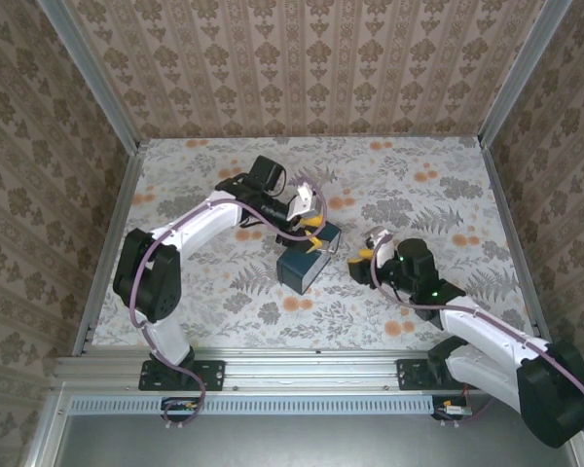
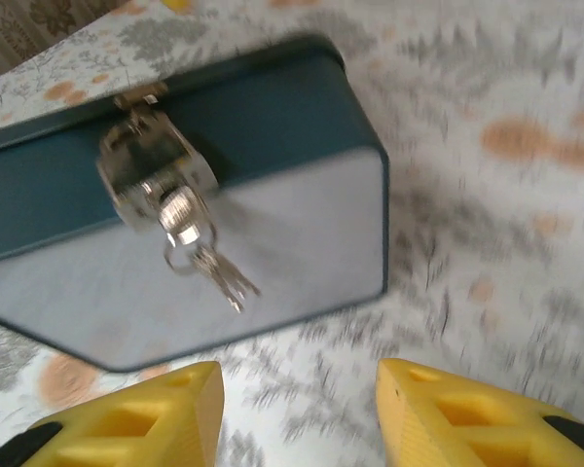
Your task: Unlock a padlock with a key
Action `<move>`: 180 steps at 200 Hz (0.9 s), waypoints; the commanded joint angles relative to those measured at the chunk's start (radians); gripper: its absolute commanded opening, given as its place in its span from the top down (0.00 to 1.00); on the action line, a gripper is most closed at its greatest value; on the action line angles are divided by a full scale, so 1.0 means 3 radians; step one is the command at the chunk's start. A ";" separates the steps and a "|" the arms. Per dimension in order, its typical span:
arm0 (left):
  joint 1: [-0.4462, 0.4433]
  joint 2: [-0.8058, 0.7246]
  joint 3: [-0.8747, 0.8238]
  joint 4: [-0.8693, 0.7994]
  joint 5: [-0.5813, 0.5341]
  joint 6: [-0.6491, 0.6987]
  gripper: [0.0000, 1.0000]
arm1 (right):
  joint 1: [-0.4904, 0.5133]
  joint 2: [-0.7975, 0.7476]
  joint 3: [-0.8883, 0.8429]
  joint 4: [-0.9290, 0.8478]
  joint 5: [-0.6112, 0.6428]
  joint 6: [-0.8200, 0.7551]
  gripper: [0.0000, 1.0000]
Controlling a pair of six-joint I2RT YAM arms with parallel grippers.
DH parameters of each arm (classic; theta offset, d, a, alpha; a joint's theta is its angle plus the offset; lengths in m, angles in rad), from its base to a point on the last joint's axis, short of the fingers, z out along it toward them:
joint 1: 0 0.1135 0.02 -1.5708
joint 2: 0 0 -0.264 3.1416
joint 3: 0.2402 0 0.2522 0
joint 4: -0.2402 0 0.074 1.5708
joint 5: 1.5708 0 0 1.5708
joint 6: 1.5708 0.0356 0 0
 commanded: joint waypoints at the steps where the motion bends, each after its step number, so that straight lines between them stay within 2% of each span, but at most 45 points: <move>1: 0.0115 -0.0126 -0.0018 -0.0004 0.0008 -0.0049 0.39 | 0.0244 0.0141 0.0078 0.0643 0.0391 -0.0784 0.53; 20: 0.0225 -0.0174 -0.0044 0.0044 0.0028 -0.0154 0.39 | 0.0461 0.0163 0.0142 0.0549 0.0615 -0.1156 0.50; 50: 0.0368 -0.0258 -0.0071 0.0118 0.0108 -0.0347 0.39 | 0.0604 0.0168 0.0169 0.0539 0.0900 -0.1462 0.48; 84: 0.0465 -0.0386 -0.0208 0.0415 -0.0010 -0.0638 0.39 | 0.0832 0.0397 0.0299 0.0530 0.1270 -0.1899 0.48; 110: 0.0480 -0.0384 -0.0225 0.0451 -0.0001 -0.0662 0.40 | 0.0855 0.0535 0.0422 0.0418 0.1347 -0.2194 0.48; 180: 0.0577 -0.0320 -0.0215 0.0617 0.0067 -0.0741 0.42 | 0.0861 0.0570 0.0529 0.0162 0.1317 -0.2327 0.56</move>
